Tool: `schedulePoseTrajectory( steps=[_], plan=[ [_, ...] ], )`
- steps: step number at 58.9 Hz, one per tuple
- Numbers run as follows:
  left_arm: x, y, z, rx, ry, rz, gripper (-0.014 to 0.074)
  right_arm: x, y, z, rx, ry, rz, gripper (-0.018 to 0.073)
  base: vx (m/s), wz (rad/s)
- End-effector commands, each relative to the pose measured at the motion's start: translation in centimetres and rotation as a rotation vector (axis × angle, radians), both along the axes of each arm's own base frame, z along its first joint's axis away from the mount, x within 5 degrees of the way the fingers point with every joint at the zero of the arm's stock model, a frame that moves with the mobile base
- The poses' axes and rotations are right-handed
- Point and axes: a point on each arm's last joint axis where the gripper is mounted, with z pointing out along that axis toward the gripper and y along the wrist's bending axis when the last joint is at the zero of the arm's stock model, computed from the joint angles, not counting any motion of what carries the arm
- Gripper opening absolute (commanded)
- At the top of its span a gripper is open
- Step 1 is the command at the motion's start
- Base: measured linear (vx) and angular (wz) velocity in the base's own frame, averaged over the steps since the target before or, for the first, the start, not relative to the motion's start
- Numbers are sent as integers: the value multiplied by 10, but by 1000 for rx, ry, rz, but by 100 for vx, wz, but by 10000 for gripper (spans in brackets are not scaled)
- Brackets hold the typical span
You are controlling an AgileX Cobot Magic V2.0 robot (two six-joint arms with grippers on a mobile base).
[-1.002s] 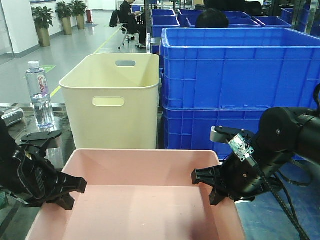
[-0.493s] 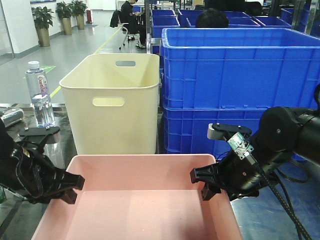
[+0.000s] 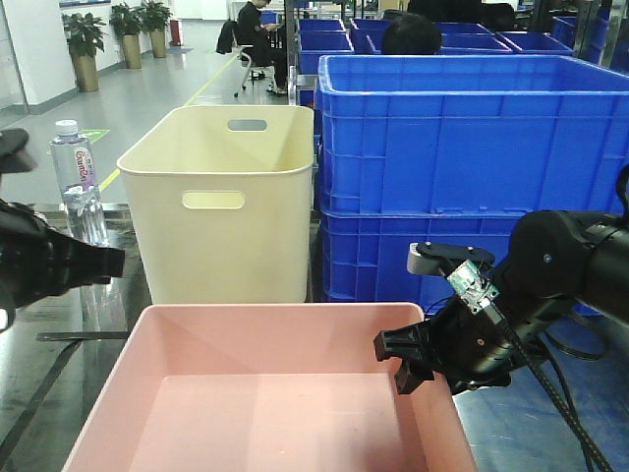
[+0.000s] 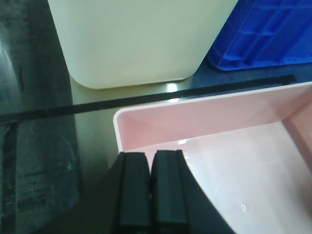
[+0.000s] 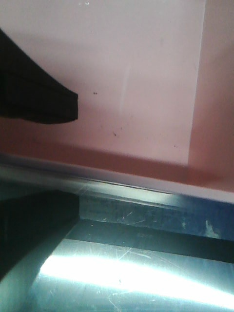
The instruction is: Grab pink bin and stack on right shelf
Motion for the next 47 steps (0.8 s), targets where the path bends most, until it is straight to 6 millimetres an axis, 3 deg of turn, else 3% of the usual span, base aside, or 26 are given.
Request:
schedulePoseTrajectory(
  steps=[1,20,32,39,47],
  plan=[
    [-11,3,29,-49,-140,11,1,-1,-4,29,29,-120,-3,403,0,0],
    [-12,3,30,-49,-143,11,-9,-1,-4,29,29,-120,-3,403,0,0],
    [-18,8,20,-28,-167,28,-8,-1,-4,29,29,-120,-3,403,0,0],
    [-42,17,-2,-58,-275,67,-8,-1,-4,29,29,-120,-3,403,0,0],
    [-90,33,-39,-23,-395,89,-8,-1,-4,28,29,-119,-3,404,0,0]
  ],
)
